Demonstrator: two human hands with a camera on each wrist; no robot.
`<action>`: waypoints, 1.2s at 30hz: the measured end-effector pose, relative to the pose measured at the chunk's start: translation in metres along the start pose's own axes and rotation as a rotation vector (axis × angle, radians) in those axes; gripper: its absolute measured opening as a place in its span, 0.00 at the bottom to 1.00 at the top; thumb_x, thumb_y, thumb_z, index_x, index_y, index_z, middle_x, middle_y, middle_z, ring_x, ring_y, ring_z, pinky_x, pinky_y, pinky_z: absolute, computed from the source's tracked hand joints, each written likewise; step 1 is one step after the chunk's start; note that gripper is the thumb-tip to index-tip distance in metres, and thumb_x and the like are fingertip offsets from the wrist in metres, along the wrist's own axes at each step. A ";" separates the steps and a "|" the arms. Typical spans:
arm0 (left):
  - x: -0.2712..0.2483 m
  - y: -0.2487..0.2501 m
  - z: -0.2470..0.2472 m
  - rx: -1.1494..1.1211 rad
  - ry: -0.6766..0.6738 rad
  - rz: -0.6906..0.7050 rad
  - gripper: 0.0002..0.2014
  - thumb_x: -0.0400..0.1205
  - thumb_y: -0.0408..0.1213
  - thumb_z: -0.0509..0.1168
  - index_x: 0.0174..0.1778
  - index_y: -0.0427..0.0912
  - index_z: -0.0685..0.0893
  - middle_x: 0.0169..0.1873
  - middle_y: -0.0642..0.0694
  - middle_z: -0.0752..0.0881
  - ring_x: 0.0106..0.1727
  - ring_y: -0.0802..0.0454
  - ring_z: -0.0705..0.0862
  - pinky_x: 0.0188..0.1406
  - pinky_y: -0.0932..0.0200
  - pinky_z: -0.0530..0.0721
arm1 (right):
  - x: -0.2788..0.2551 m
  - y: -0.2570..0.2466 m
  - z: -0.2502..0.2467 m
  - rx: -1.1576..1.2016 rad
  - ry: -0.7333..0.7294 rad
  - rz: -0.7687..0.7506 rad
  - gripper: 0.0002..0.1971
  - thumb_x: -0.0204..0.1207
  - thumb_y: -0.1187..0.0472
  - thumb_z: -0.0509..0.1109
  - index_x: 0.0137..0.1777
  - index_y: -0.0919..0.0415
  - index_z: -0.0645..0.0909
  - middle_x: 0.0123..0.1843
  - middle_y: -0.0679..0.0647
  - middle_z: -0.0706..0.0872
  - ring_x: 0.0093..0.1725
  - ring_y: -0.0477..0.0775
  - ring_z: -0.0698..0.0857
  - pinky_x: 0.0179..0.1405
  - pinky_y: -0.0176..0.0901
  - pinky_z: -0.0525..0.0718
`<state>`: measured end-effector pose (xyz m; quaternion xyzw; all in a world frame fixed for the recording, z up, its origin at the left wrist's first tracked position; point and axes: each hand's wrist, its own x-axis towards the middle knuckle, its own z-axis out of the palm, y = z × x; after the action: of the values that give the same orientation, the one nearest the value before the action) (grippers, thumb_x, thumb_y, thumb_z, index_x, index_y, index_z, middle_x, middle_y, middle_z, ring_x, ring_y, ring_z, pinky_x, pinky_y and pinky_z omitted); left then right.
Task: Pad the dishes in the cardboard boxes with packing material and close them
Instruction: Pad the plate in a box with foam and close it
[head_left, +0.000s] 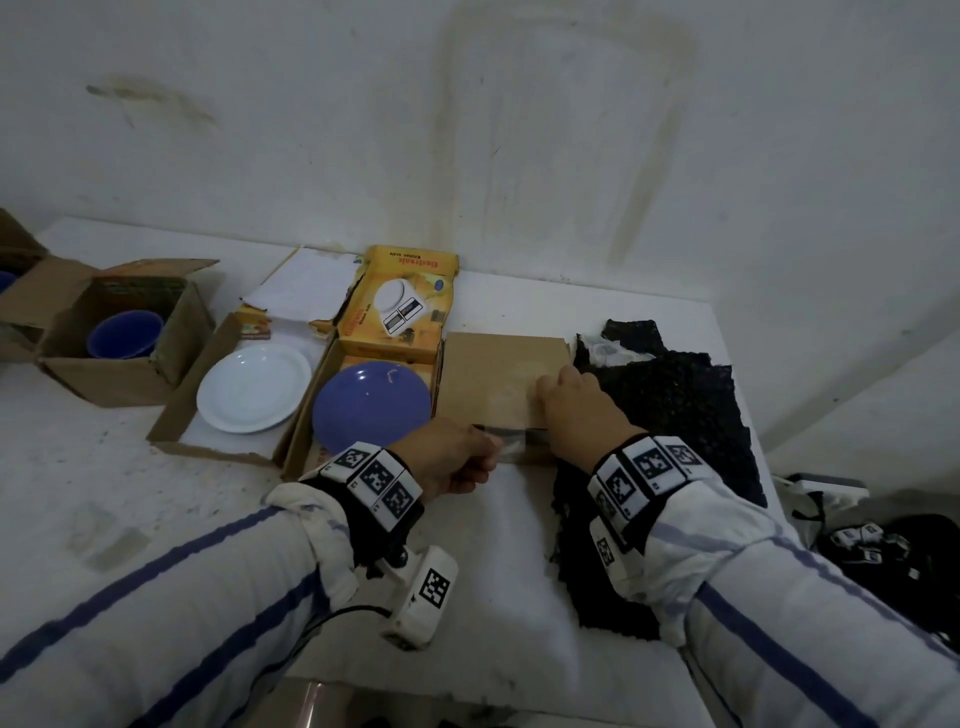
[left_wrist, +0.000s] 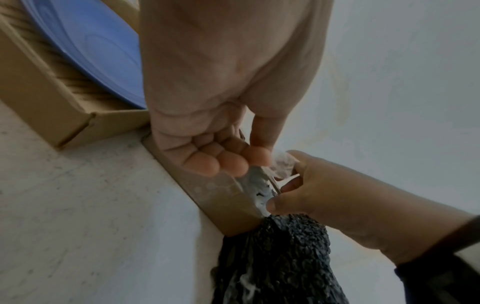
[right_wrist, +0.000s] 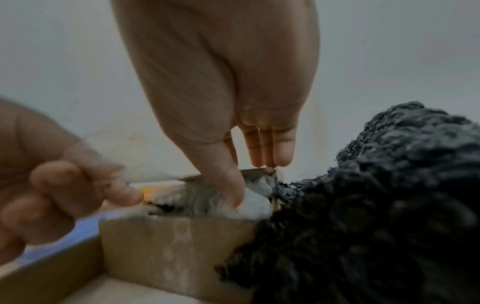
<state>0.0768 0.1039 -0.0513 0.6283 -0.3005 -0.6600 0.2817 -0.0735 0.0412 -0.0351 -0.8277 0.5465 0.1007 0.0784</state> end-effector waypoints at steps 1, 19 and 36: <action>0.001 0.000 0.001 0.011 0.007 0.010 0.06 0.83 0.33 0.63 0.41 0.42 0.79 0.28 0.46 0.78 0.28 0.54 0.76 0.29 0.63 0.74 | -0.001 -0.001 0.002 -0.026 0.035 -0.021 0.16 0.77 0.68 0.60 0.64 0.64 0.69 0.64 0.62 0.71 0.63 0.64 0.72 0.55 0.53 0.79; 0.016 -0.003 -0.011 0.169 -0.007 0.076 0.07 0.82 0.30 0.63 0.39 0.42 0.80 0.29 0.44 0.80 0.30 0.53 0.78 0.29 0.63 0.75 | 0.005 0.004 -0.002 -0.038 -0.031 -0.101 0.19 0.74 0.73 0.59 0.65 0.64 0.68 0.64 0.63 0.68 0.64 0.64 0.71 0.55 0.51 0.78; 0.024 -0.020 -0.011 0.247 0.060 0.055 0.10 0.81 0.37 0.68 0.35 0.41 0.77 0.31 0.45 0.85 0.26 0.53 0.76 0.25 0.62 0.70 | 0.017 -0.017 0.019 0.024 -0.112 -0.252 0.17 0.79 0.68 0.59 0.65 0.60 0.80 0.62 0.61 0.75 0.61 0.63 0.78 0.60 0.48 0.80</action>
<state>0.0862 0.0987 -0.0831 0.6692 -0.3879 -0.5909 0.2292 -0.0530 0.0377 -0.0574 -0.8819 0.4342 0.1294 0.1306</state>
